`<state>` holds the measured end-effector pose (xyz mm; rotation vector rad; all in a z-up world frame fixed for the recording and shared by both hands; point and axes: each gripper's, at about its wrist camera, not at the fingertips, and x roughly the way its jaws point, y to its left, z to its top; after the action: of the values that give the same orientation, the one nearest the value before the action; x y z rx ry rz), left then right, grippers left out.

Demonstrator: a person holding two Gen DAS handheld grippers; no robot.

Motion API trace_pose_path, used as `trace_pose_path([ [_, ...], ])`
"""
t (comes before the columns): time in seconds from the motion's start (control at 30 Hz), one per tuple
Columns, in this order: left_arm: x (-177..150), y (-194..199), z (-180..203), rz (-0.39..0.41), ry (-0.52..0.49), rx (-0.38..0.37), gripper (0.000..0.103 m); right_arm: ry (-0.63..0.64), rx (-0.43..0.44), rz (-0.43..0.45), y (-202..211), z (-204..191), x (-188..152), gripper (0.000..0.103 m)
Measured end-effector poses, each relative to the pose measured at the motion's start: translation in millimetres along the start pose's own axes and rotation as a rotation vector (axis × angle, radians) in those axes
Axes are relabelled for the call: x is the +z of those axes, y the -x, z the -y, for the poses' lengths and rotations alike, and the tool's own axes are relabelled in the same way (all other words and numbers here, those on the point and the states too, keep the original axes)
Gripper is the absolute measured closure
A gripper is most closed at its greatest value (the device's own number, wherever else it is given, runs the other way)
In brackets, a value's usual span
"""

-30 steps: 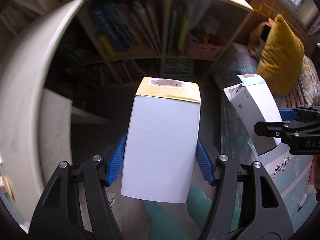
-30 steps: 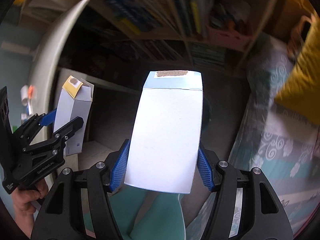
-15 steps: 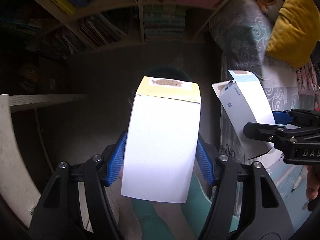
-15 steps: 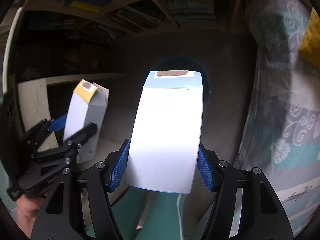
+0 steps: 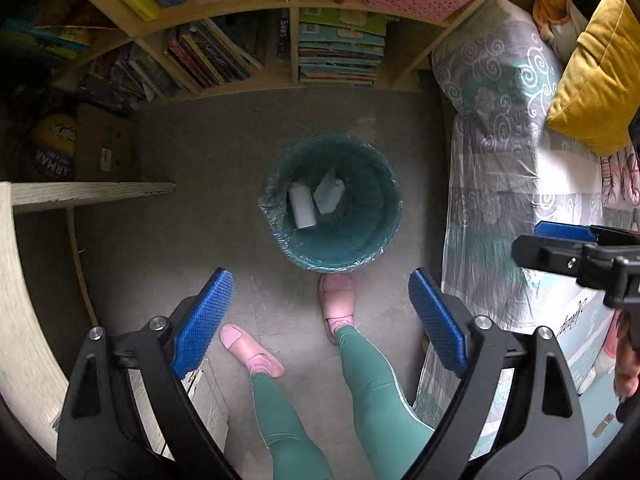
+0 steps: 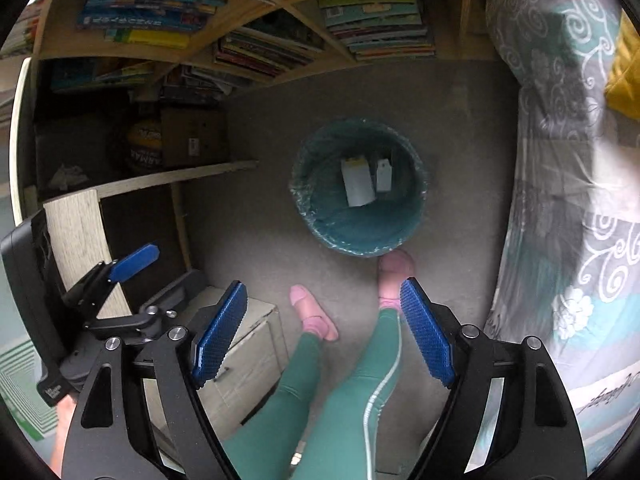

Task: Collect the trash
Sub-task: 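Move both open tools back over the table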

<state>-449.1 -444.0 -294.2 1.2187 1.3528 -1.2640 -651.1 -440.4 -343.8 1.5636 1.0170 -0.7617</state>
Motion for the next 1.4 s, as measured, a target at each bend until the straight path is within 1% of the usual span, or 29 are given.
trace_pose_path([
  [0.17,-13,26,-13,0.036,0.036,0.005,0.016,0.021,0.003,0.036,23,-6,-8,0.024],
  [0.3,-30,63,-25,0.099,0.069,0.005,0.016,0.076,0.014,0.062,43,-27,-16,0.024],
  [0.33,-36,74,-29,0.117,0.083,0.008,0.015,0.097,0.026,0.068,49,-36,-18,0.024],
  [0.37,-40,82,-34,0.132,0.095,0.008,0.012,0.116,0.037,0.071,54,-45,-19,0.024],
  [0.43,-54,103,-48,0.178,0.129,0.009,0.010,0.169,0.046,0.083,65,-67,-21,0.020],
  [0.6,-88,147,-89,0.252,0.222,0.035,0.010,0.317,0.035,0.095,78,-132,-27,0.018],
  [0.73,-121,185,-128,0.333,0.317,0.060,0.009,0.433,0.036,0.115,84,-196,-38,0.016],
  [0.8,-144,205,-149,0.375,0.371,0.076,0.007,0.491,0.049,0.121,85,-230,-47,0.015],
  [0.93,-182,233,-185,0.431,0.451,0.098,0.007,0.613,0.054,0.124,82,-295,-66,0.014],
  [0.97,-198,240,-197,0.450,0.484,0.102,0.007,0.644,0.051,0.122,80,-311,-71,0.014],
  [1.03,-217,248,-213,0.470,0.531,0.105,0.007,0.704,0.051,0.113,76,-342,-83,0.014],
  [1.1,-248,257,-234,0.496,0.601,0.114,0.007,0.772,0.055,0.106,71,-374,-98,0.014],
  [1.13,-257,259,-240,0.502,0.622,0.117,0.007,0.793,0.055,0.104,69,-384,-104,0.014],
  [1.23,-303,262,-268,0.509,0.723,0.141,0.007,0.892,0.050,0.085,54,-428,-128,0.013],
  [1.33,-341,260,-290,0.504,0.800,0.165,0.007,0.981,0.031,0.061,38,-460,-148,0.014],
  [1.4,-369,256,-308,0.493,0.872,0.168,0.007,1.032,0.022,0.042,27,-482,-161,0.014],
])
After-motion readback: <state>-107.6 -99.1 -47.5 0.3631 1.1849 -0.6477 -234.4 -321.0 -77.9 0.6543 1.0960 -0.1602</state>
